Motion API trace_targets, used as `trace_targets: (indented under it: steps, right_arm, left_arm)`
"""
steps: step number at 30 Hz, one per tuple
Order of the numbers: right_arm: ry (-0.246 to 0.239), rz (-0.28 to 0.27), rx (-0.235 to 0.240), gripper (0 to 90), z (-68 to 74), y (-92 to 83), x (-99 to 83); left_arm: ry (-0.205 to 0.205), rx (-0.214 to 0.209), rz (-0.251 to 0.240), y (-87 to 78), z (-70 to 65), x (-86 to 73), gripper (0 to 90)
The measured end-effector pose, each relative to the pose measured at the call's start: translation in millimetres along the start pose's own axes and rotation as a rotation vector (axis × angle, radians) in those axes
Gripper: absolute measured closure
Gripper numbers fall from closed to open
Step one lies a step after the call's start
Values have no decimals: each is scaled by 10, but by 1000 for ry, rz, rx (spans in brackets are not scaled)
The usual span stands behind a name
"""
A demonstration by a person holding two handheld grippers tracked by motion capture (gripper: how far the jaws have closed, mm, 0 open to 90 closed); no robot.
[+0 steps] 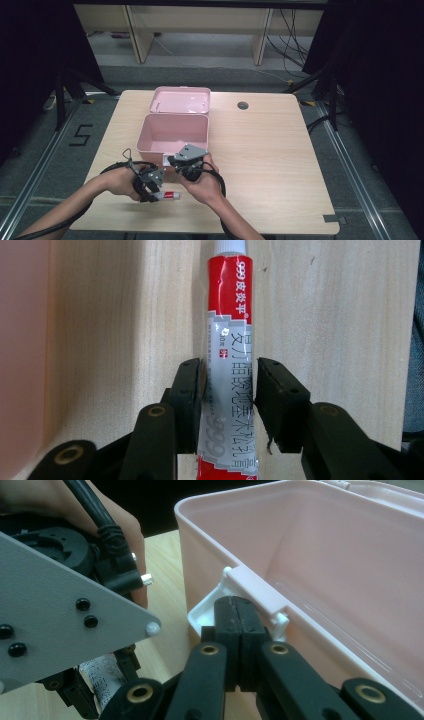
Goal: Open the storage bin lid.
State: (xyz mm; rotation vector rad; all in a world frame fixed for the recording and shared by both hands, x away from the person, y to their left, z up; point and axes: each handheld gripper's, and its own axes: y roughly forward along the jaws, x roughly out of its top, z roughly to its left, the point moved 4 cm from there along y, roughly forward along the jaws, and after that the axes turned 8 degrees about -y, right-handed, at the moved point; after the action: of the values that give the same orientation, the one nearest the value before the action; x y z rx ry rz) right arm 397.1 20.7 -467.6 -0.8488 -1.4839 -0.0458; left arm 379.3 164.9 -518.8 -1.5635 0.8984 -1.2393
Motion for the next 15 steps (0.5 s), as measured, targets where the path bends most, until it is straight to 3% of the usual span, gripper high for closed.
trace_targets:
  steps: [1, 2, 4, 5, 6, 7, 8, 9, 15]
  right_arm:
    - [-2, 1, -4, 900, -2, -2, 0]
    - [-10, -2, -1, 900, -7, 2, 1]
    - [-22, -4, 0, 900, -14, 5, 4]
    - [-25, -4, -1, 900, -16, 6, 4]
    - [-24, -4, 0, 900, -15, 6, 4]
    - [-23, -4, 1, 900, -14, 5, 3]
    - [-25, -6, 0, 900, -16, 5, 3]
    - [-26, -6, -1, 900, -17, 7, 3]
    - [-22, -5, 0, 900, -13, 4, 2]
  left_arm:
    - [32, -15, 41, -11, 11, -12, 623]
    - [40, -14, 50, -10, 13, -13, 623]
    - [-12, -26, 10, 24, -31, -7, 625]
    - [-13, -26, 10, 24, -30, -6, 629]
    - [37, -12, 51, -1, 12, -11, 634]
    - [38, -11, 54, -2, 14, -12, 640]
    - [29, -11, 50, 8, 8, -13, 646]
    - [-15, -22, 14, 36, -29, -7, 652]
    - [-25, -20, 19, 42, -36, -4, 661]
